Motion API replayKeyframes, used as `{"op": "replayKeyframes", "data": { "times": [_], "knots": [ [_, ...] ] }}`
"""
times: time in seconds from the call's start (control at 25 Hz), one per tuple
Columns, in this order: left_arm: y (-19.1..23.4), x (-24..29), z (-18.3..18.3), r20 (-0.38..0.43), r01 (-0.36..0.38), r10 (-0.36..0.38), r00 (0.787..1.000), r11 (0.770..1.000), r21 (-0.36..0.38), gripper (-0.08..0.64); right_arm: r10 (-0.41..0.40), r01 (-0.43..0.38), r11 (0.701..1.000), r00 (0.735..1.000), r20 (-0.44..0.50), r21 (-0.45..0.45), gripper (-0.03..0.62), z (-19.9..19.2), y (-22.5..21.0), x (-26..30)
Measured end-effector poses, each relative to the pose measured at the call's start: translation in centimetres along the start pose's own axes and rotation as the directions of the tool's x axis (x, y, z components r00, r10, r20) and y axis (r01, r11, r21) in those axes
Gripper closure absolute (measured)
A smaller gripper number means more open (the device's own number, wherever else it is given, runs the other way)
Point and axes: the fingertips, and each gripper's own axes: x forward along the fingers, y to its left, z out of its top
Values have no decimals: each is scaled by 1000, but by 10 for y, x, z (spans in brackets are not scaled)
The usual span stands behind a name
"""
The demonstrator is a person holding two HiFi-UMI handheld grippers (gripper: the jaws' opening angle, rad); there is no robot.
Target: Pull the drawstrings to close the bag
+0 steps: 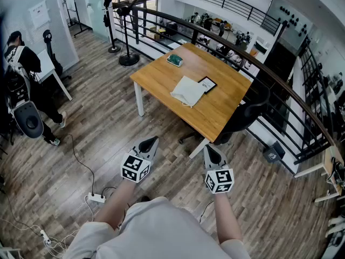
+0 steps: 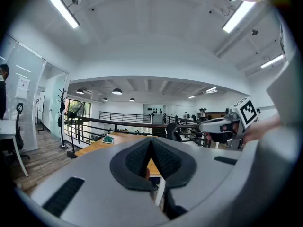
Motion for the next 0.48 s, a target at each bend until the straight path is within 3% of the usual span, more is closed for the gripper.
{"op": "replayKeyframes", "data": {
  "times": [0.48],
  "knots": [
    [-9,14,-1,-11,-7,7,1000,1000,3,565,9,-9,1000,1000,6,13,591,-2,-14,1]
  ]
}}
